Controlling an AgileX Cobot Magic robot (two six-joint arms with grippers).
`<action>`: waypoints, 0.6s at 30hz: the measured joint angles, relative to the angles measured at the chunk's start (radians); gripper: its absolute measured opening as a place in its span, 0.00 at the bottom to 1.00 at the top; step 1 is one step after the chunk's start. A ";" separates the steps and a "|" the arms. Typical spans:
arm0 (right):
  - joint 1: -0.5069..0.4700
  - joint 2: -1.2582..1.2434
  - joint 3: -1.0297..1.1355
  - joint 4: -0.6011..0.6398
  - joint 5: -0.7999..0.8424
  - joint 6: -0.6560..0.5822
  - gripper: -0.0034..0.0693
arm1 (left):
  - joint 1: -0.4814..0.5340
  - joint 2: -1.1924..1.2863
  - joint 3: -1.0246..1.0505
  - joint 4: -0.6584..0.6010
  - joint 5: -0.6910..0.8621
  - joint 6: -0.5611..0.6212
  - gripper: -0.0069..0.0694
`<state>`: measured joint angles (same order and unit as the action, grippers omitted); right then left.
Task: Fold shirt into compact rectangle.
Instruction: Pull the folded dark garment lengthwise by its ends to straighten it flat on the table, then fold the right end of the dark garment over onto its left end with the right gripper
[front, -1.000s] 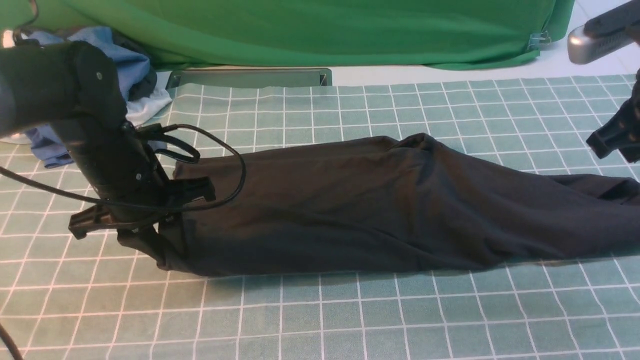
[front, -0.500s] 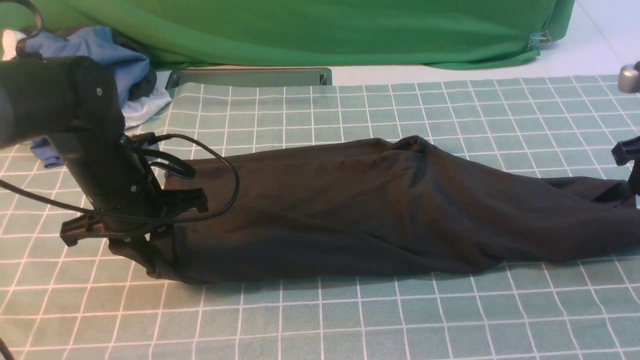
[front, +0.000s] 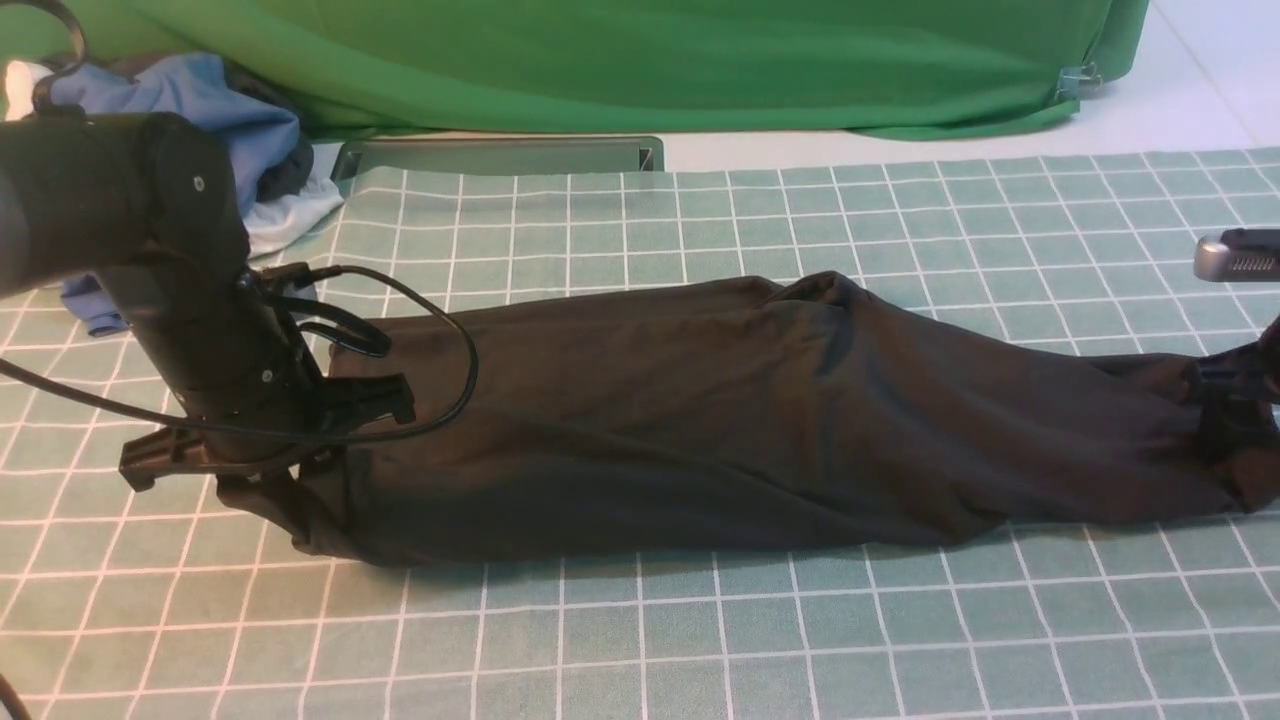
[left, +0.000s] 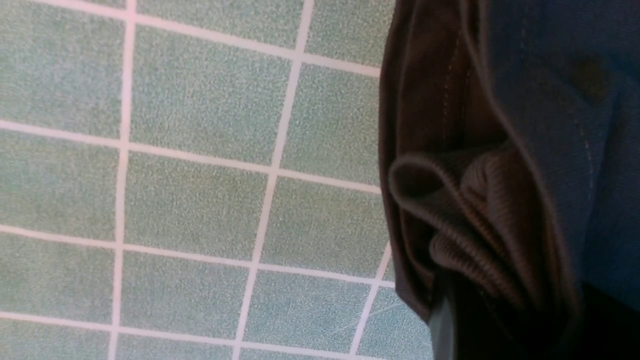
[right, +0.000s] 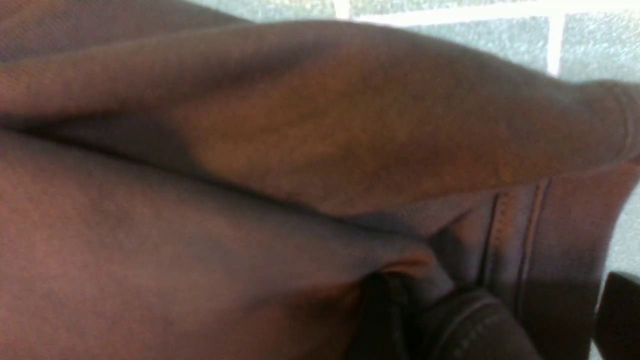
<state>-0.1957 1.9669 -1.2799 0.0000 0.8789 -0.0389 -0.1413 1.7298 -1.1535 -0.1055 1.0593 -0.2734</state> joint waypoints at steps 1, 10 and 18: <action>0.000 0.000 0.000 0.000 0.001 0.000 0.73 | 0.000 0.000 0.000 0.000 0.000 0.000 0.23; 0.001 0.005 -0.039 0.010 0.082 -0.009 0.19 | 0.000 0.000 0.000 0.004 -0.002 -0.005 0.23; -0.013 -0.031 -0.058 0.000 0.162 -0.009 0.19 | 0.000 0.000 0.000 0.012 -0.001 0.030 0.23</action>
<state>-0.2089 1.9359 -1.3383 0.0000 1.0410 -0.0477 -0.1413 1.7298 -1.1535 -0.0936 1.0587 -0.2431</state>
